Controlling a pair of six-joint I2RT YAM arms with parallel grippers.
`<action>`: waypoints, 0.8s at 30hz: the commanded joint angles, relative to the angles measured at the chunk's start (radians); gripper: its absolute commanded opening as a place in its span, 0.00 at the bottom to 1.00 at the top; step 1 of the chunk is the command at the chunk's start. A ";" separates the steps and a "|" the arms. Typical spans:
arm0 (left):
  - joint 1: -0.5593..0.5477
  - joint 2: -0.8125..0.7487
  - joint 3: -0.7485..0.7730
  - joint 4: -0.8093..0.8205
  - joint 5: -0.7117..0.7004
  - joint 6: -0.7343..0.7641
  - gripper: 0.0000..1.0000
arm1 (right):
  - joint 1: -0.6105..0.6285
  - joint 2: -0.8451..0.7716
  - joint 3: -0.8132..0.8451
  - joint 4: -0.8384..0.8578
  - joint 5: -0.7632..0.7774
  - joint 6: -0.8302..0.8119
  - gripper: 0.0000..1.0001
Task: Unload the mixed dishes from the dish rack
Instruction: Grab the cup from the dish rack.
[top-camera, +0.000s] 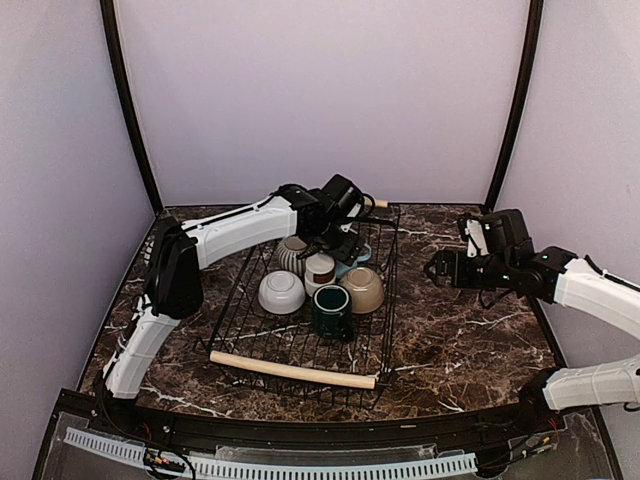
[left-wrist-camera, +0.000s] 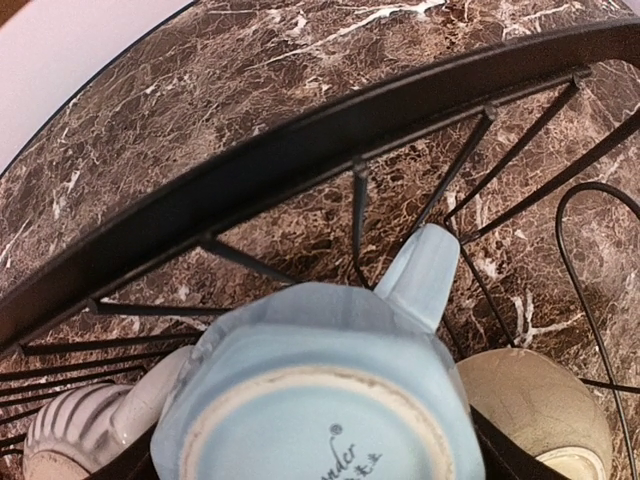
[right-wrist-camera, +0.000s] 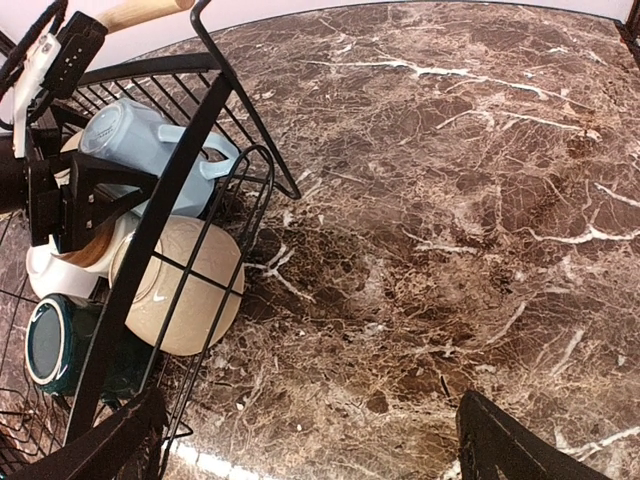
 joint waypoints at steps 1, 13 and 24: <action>-0.003 -0.055 0.046 -0.025 0.035 -0.022 0.49 | 0.004 -0.017 -0.006 -0.007 0.013 0.004 0.99; -0.004 -0.204 0.018 -0.081 0.071 -0.041 0.29 | 0.003 0.011 -0.004 0.032 -0.036 0.025 0.99; -0.003 -0.285 -0.035 -0.054 0.074 -0.054 0.21 | 0.006 0.022 0.017 0.039 -0.071 0.033 0.99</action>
